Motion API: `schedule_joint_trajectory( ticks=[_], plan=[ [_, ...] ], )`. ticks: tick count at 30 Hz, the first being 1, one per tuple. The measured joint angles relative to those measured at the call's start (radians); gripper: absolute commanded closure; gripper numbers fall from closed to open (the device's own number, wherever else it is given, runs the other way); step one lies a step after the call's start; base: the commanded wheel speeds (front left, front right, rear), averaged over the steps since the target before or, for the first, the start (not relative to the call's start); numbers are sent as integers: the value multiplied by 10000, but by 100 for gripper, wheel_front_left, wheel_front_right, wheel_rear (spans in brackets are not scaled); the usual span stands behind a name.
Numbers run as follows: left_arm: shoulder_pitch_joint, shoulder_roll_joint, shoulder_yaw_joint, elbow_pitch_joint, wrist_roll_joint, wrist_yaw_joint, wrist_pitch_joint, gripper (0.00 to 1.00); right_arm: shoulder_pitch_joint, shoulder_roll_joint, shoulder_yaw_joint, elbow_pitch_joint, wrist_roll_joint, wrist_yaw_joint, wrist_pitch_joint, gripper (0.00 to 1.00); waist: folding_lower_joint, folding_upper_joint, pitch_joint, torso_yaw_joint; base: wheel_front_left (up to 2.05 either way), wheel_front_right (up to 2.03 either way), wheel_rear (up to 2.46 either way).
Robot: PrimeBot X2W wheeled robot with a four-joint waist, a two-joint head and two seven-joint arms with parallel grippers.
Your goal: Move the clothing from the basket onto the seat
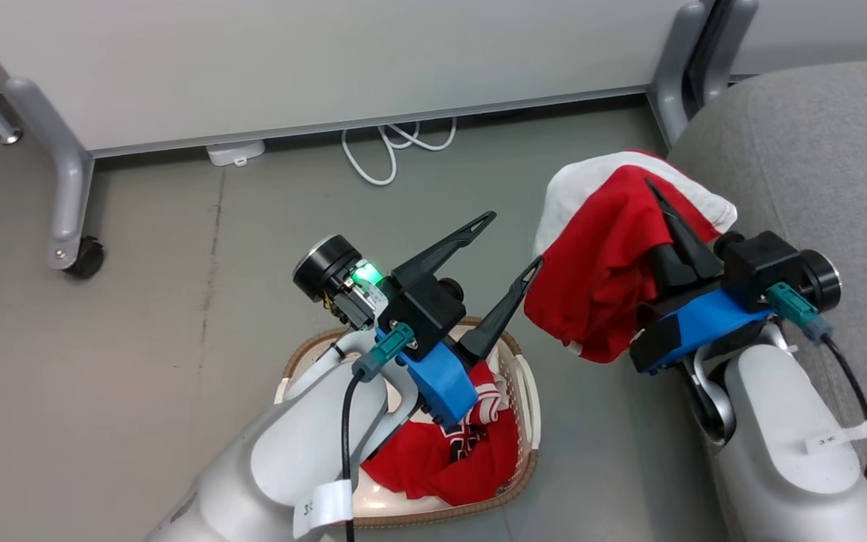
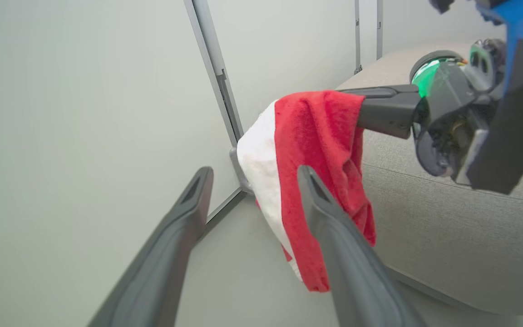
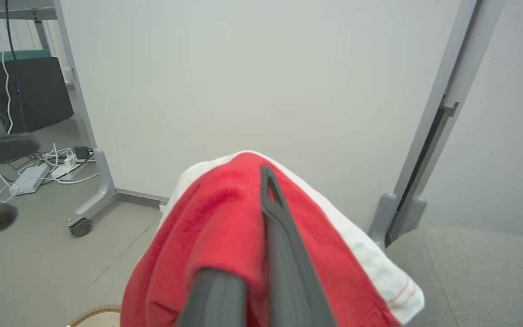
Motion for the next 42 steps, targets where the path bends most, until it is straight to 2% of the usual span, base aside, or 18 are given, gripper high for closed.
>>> schedule_joint_trajectory(
  ticks=[13, 21, 25, 34, 37, 42],
  plan=[
    [191, 136, 46, -339, 92, 0, 0, 0, 909, -82, -1758, -1327, 4, 0, -2, 100, 0, 0, 468, -1482, 0, 0, 0],
    [198, 109, -339, -416, 98, 0, 0, 0, 1667, -59, -2915, -2272, 19, 0, 0, 100, 0, 0, 807, -2295, 0, 0, 0],
    [198, 90, -479, -426, 96, 0, 0, 0, 2140, 10, -3350, -2652, 35, 0, 0, 100, 0, 0, 932, -2547, 0, 0, 0],
    [198, 104, -284, -573, 178, 0, 0, 0, 2239, 169, -3400, -3032, 35, 0, 0, 100, 0, 0, 1035, -2699, 0, 0, 0],
    [191, 123, -213, -627, 211, 0, 0, 0, 2027, 173, -3392, -3164, 31, 0, 2, 100, 0, 0, 1105, -2704, 0, 0, 0],
    [-106, 305, 29, -848, 504, 0, 0, 0, 456, -8, -3659, -3739, 33, 0, 0, 100, -1, 0, 1662, -2714, 0, 0, 0]
  ],
)
